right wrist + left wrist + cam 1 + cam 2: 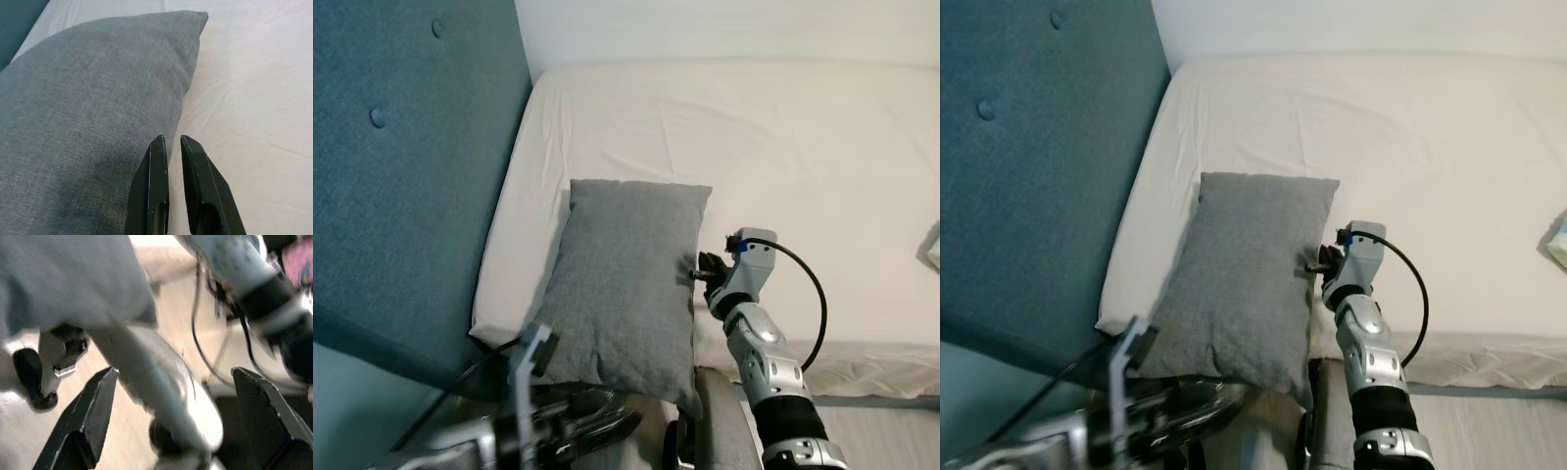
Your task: Clean up the room
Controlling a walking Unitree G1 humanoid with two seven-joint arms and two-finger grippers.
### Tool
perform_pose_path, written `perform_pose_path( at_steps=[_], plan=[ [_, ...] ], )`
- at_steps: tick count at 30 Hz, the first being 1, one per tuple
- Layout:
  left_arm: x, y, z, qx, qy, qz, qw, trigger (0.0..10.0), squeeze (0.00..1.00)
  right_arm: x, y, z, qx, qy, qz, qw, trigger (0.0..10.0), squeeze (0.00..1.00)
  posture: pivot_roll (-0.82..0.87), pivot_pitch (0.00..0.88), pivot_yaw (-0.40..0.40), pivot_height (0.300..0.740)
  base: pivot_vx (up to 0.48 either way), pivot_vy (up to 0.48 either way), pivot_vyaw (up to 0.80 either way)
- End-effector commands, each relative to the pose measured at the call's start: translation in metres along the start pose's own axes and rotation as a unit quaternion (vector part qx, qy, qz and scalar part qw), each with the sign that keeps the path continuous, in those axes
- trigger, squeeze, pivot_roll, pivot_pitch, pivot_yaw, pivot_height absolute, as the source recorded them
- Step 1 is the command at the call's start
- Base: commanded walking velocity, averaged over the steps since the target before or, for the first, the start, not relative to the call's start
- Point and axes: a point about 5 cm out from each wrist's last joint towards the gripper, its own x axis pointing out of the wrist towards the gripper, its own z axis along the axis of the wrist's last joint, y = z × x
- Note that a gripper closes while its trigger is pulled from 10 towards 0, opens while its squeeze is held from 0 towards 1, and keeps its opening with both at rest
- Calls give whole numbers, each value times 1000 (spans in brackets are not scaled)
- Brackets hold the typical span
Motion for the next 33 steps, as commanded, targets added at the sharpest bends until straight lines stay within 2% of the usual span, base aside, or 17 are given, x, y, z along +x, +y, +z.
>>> perform_pose_path(
  at_steps=[1, 3, 5, 6, 7, 8, 9, 10, 11, 12, 15, 16, 17, 18, 25, 30, 33],
  plan=[
    [-9, 2, -7, 10, 20, 13, 1000, 10000, 0, -6, -3, -6, 10, 5, -9, 1000, 10000, 0, 86, 292, -13, 590, 0, 0, 0],
    [-22, 19, -10, 34, 25, 86, 995, 10000, 0, -12, -5, -3, 5, -5, -26, 1000, 10000, 0, 83, 293, -16, 590, 0, 0, 0],
    [-26, 25, -11, 39, 27, 112, 993, 10000, 0, -14, -6, -3, 1, -8, -35, 999, 10000, 0, 83, 293, -16, 590, 0, 0, 0],
    [-32, 45, -13, 50, 32, 204, 977, 10000, 0, -19, -12, -3, 3, -13, -70, 997, 10000, 0, 84, 292, -17, 590, 0, 0, 0],
    [-37, 66, -15, 60, 34, 298, 952, 10000, 0, -24, -19, -6, 19, -16, -107, 994, 10000, 0, 84, 294, -17, 590, 0, 0, 0],
    [-37, 66, -15, 60, 34, 298, 952, 10000, 0, -24, -19, -6, 19, -16, -107, 994, 10000, 0, 84, 294, -17, 590, 0, 0, 0],
    [-41, 79, -16, 66, 37, 357, 931, 10000, 0, -27, -24, -8, 32, -17, -131, 991, 10000, 0, 84, 294, -17, 590, 0, 0, 0],
    [-41, 79, -16, 66, 37, 357, 931, 10000, 0, -27, -24, -8, 32, -17, -131, 991, 10000, 0, 84, 294, -17, 590, 0, 0, 0],
    [-43, 91, -17, 70, 30, 417, 906, 10000, 0, -29, -27, -12, 40, -11, -144, 989, 10000, 0, 79, 306, -16, 590, 0, 0, 0],
    [-40, 98, -17, 59, 12, 451, 890, 10000, 0, -27, -29, -16, 54, -3, -145, 988, 10000, 0, 77, 311, -15, 590, 0, 0, 0],
    [-32, 104, -18, 49, -7, 484, 873, 10000, 0, -22, -30, -21, 67, 9, -141, 988, 10000, 0, 73, 317, -18, 590, 0, 0, 0],
    [-32, 104, -18, 49, -7, 484, 873, 10000, 0, -22, -30, -21, 67, 9, -141, 988, 10000, 0, 73, 317, -18, 590, 0, 0, 0],
    [-13, 101, -22, 31, -15, 466, 884, 10000, 0, -11, -32, -23, 56, 27, -128, 990, 10000, 0, 68, 329, -21, 590, 0, 0, 0],
    [-6, 100, -23, 27, -15, 456, 889, 10000, 0, -8, -32, -23, 51, 35, -123, 990, 10000, 0, 68, 329, -21, 590, 0, 0, 0],
    [14, 91, -25, 27, -22, 428, 903, 10000, 0, 2, -39, -30, 26, 77, -120, 989, 10000, 0, 77, 348, -23, 590, 0, 0, 0],
    [24, 88, -22, 30, -35, 425, 904, 10000, 0, 9, -36, -31, 25, 91, -107, 990, 10000, 0, 89, 351, -22, 590, 0, 0, 0],
    [37, 83, -14, 34, -60, 420, 905, 10000, 0, 20, -23, -29, 34, 108, -78, 990, 10000, 0, 101, 356, -20, 590, 0, 0, 0]
  ],
)
